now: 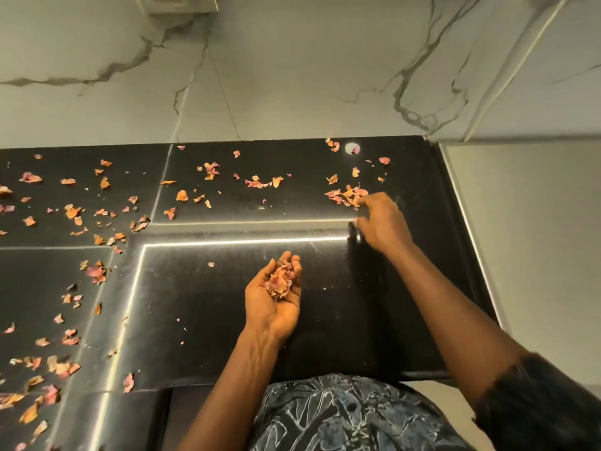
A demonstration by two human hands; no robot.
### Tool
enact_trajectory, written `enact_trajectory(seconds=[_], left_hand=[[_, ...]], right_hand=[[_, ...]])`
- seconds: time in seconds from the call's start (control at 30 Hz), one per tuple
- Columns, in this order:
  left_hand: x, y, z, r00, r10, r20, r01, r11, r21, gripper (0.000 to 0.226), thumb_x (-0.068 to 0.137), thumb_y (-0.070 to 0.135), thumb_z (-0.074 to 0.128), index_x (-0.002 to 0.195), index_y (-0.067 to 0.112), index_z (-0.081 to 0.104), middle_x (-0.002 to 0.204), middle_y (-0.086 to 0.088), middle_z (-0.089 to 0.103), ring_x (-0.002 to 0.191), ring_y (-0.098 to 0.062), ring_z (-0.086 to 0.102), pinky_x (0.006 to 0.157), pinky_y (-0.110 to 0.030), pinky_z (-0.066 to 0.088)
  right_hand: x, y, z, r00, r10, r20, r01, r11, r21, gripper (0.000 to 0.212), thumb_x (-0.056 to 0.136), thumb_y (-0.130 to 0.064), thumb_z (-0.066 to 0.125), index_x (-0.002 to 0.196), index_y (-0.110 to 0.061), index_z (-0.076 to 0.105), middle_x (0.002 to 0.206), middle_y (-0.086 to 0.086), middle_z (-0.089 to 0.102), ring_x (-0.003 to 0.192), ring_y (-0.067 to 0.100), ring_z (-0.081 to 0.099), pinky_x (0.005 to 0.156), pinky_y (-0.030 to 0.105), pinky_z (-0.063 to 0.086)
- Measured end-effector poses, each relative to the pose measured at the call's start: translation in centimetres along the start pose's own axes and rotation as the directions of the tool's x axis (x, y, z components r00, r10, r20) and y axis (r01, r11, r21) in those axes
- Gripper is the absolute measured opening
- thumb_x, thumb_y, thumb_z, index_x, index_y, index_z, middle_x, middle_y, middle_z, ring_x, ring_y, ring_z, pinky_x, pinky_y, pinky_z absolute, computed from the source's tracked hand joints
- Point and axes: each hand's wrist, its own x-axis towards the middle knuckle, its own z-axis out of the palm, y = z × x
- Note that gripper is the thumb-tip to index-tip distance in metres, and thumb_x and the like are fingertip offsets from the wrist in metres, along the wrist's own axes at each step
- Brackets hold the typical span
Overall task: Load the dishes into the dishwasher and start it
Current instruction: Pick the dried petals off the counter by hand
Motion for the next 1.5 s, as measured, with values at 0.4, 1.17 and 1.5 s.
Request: enact_trajectory(seconds=[0.4, 1.17, 1.5], left_hand=[[3.6, -0.9, 1.6, 0.995, -0.097, -0.004, 0.097, 0.995, 0.018, 0.028, 0.099, 0.013, 0.051, 0.111, -0.007, 0.066, 0.102, -0.022, 0.069, 0.084, -0.027, 0.072, 0.069, -0.031, 0.062], [6.3, -1.6, 3.3, 0.996, -0.083, 0.024, 0.081, 0.994, 0.069, 0.033, 0.1, 0.015, 0.046, 0.104, -0.01, 0.067, 0.096, -0.023, 0.071, 0.085, -0.028, 0.072, 0.067, -0.032, 0.061], [6.4, -1.1, 2.1, 0.998, -0.048, 0.042, 0.047, 0.999, 0.024, 0.032, 0.1, 0.016, 0.048, 0.105, -0.009, 0.067, 0.096, -0.022, 0.069, 0.083, -0.027, 0.071, 0.066, -0.032, 0.061]], right_hand=[[0.2, 1.4, 3.5, 0.994, -0.108, -0.024, 0.107, 0.993, -0.048, 0.014, 0.089, -0.004, 0.06, 0.083, -0.011, 0.071, 0.086, 0.004, 0.064, 0.079, 0.024, 0.061, 0.072, 0.046, 0.054], [5.0, -2.3, 3.5, 0.966, -0.168, 0.196, 0.202, 0.964, -0.171, 0.034, 0.092, -0.01, 0.062, 0.126, -0.016, 0.065, 0.126, 0.006, 0.058, 0.115, 0.029, 0.057, 0.096, 0.048, 0.051], [-1.2, 0.2, 4.5, 0.958, -0.279, 0.073, 0.286, 0.951, -0.114, 0.016, 0.089, 0.0, 0.06, 0.089, -0.009, 0.073, 0.089, 0.006, 0.064, 0.082, 0.022, 0.061, 0.075, 0.042, 0.055]])
